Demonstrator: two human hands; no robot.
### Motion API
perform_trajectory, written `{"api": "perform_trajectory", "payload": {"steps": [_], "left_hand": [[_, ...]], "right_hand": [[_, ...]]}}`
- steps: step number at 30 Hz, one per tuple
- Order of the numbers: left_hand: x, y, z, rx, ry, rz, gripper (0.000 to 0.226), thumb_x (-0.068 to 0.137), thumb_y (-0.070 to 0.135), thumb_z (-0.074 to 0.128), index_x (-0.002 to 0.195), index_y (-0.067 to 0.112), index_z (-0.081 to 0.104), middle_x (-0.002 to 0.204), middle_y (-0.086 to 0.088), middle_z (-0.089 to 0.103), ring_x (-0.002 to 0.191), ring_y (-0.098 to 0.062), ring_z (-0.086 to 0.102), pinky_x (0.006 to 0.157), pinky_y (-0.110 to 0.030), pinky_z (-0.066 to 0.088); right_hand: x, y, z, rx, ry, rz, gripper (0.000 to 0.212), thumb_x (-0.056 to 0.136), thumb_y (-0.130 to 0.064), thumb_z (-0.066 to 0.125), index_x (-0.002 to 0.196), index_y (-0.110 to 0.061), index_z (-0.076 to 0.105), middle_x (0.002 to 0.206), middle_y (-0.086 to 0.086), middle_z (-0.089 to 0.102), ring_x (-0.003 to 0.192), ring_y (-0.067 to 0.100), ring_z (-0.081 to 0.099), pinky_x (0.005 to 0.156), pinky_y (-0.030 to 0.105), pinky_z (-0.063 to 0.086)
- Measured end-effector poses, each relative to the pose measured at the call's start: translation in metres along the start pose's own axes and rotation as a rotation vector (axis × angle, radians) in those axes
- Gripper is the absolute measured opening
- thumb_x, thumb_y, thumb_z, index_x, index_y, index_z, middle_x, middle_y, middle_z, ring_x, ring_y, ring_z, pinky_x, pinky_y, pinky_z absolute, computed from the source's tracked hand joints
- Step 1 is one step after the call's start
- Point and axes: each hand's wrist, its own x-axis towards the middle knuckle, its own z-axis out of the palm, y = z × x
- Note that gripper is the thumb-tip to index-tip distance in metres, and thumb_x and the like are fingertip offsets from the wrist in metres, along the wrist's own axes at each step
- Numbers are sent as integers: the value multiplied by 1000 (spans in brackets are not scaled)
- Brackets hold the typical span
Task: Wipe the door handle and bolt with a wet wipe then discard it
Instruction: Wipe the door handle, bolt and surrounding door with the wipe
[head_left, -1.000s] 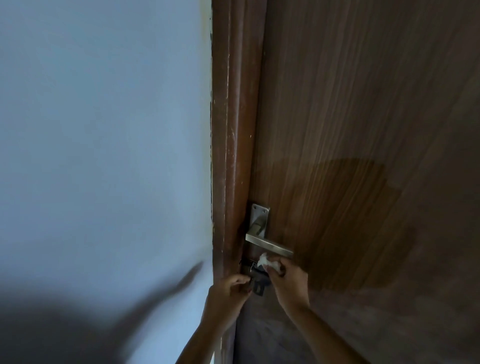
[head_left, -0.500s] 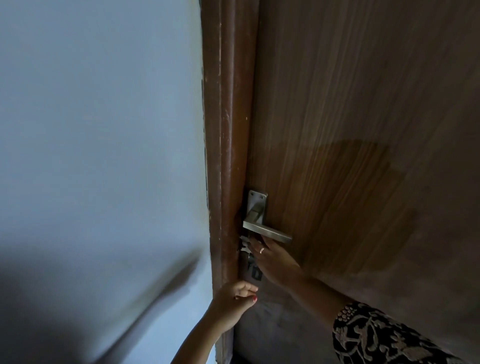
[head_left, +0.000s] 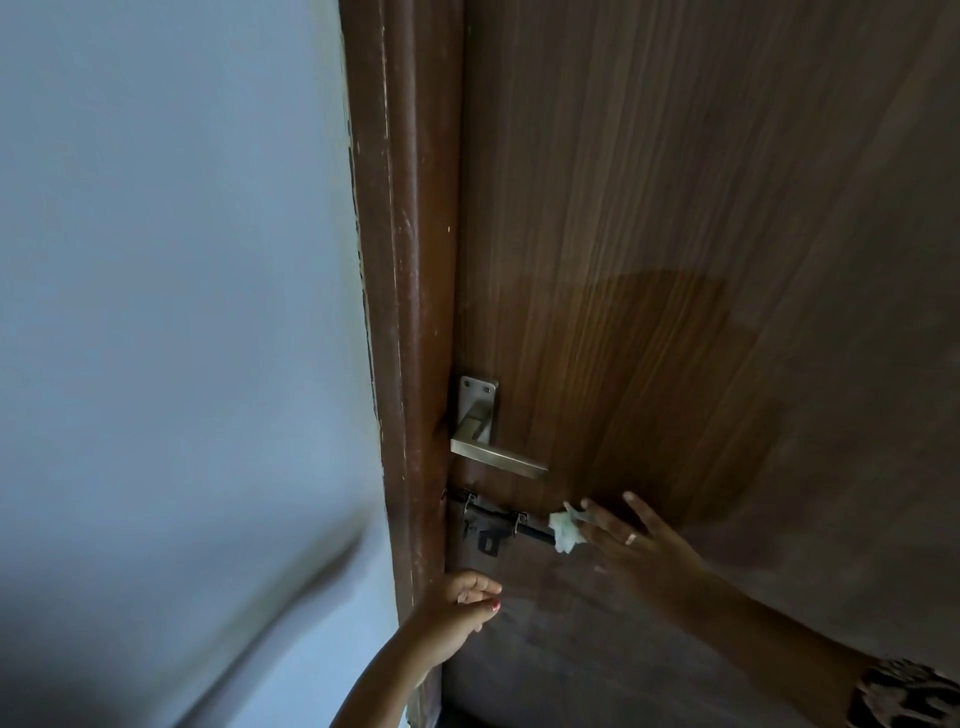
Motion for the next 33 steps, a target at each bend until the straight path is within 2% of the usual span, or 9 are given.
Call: {"api": "perform_trajectory", "payload": {"steps": [4, 9, 13, 17, 21, 26, 28, 30, 33], "left_hand": [[2, 4, 4, -3, -21, -4, 19, 93, 18, 56, 111, 14, 63, 101, -2, 65, 73, -4, 57, 48, -3, 37], [8, 15, 10, -8, -52, 6, 16, 93, 22, 58, 108, 20, 63, 101, 2, 65, 76, -2, 59, 52, -3, 40], [11, 16, 9, -8, -60, 11, 17, 93, 22, 58, 109, 20, 62, 99, 5, 64, 77, -2, 59, 54, -2, 41], [12, 14, 10, -5, -56, 4, 16, 93, 22, 57, 108, 21, 62, 97, 7, 63, 75, -1, 59, 51, -1, 40], [15, 19, 17, -3, -70, 7, 14, 93, 22, 57, 107, 22, 62, 98, 6, 64, 74, -1, 58, 51, -2, 40], [22, 33, 18, 1, -73, 42, 19, 93, 19, 58, 111, 15, 61, 101, 2, 63, 74, -3, 59, 47, -2, 38], [25, 36, 14, -5, -56, 53, 15, 92, 18, 59, 107, 17, 61, 99, 4, 63, 74, -3, 59, 47, -2, 39], [27, 36, 10, -18, -40, 53, 13, 92, 18, 59, 104, 20, 61, 96, 7, 63, 75, -4, 60, 48, -2, 40], [29, 37, 9, -21, -29, 69, 12, 92, 19, 59, 104, 22, 62, 95, 10, 64, 78, -2, 61, 49, -2, 40]], "right_hand": [[8, -1, -1, -7, -43, 104, 68, 86, -42, 57, 143, -12, 38, 157, 5, 24, 143, 18, 21, 114, 48, 8], [21, -22, 6, 88, -223, -55, 73, 71, -59, 69, 130, -18, 56, 144, -2, 47, 134, 11, 41, 112, 40, 16], [14, -14, 5, 30, -172, -113, 65, 72, -58, 67, 126, -20, 61, 138, -3, 54, 131, 11, 45, 111, 40, 18], [3, -5, 5, -13, -51, -67, 52, 71, -41, 73, 118, -20, 66, 129, -4, 62, 126, 12, 51, 110, 43, 20], [10, -1, 3, 2, -58, -15, 58, 71, -31, 68, 127, -16, 59, 140, 0, 52, 134, 19, 43, 111, 45, 27], [21, -21, 9, -22, -159, -107, 51, 78, -36, 62, 126, -19, 61, 142, -3, 50, 135, 14, 41, 114, 40, 12], [11, -15, 10, -31, -109, -109, 44, 84, -26, 50, 126, -19, 60, 141, -4, 50, 134, 13, 41, 115, 39, 11], [-5, -4, 12, -42, -41, -45, 48, 84, -16, 38, 129, -18, 57, 142, -5, 49, 134, 12, 38, 117, 38, 8], [-26, 19, 3, -38, 55, 165, 48, 94, -19, 35, 142, -15, 36, 150, -4, 35, 133, 12, 39, 115, 38, 12]]}}
